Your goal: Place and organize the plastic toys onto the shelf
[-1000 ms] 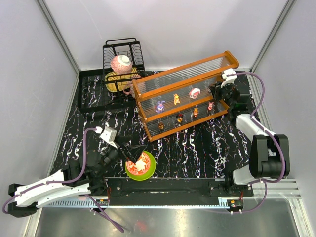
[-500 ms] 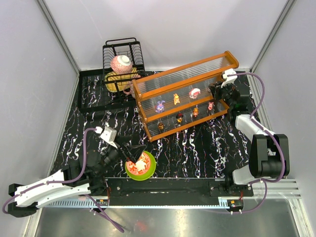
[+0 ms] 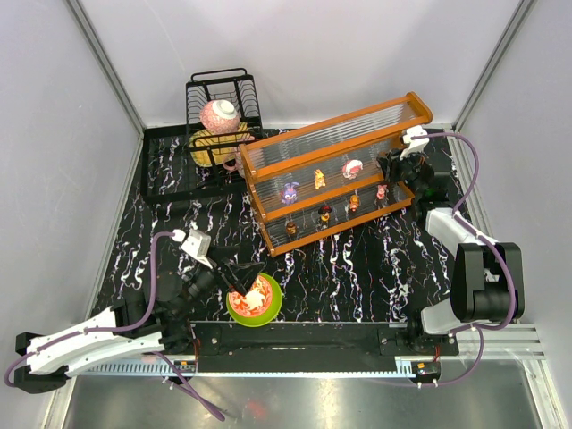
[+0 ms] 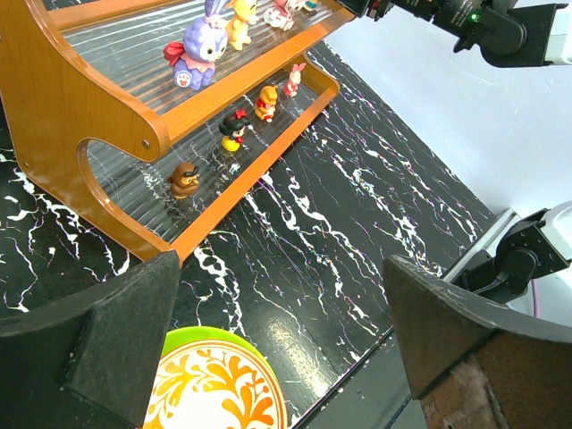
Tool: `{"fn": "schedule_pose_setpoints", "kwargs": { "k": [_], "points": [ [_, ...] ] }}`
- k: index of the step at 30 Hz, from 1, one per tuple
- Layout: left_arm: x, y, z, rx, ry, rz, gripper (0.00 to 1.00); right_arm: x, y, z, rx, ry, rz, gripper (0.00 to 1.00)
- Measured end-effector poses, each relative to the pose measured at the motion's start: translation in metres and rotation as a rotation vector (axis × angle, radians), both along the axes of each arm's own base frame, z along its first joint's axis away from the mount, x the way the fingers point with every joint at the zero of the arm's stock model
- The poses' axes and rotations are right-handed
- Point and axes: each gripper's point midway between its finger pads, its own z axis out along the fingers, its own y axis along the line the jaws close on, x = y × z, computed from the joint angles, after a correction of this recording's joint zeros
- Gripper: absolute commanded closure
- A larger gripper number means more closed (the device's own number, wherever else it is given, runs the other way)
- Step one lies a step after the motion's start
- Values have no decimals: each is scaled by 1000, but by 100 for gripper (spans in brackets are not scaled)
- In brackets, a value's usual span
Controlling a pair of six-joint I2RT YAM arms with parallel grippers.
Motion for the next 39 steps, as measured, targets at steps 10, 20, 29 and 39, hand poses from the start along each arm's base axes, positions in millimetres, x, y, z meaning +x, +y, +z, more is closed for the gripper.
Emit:
{"fn": "schedule_pose_setpoints", "kwargs": {
  "k": [10, 20, 29, 39],
  "points": [
    [0, 0, 0, 0, 0, 0, 1, -1, 1, -3, 1, 8, 4, 57],
    [0, 1, 1, -6, -2, 0, 1, -2, 3, -3, 10, 12, 13, 44],
    [-1, 3, 4, -19, -7, 1, 1, -4, 4, 2, 25, 10, 16, 42],
    [2, 12, 3, -24, -3, 42, 1, -35, 5, 72, 96, -126, 7, 39]
  ]
}}
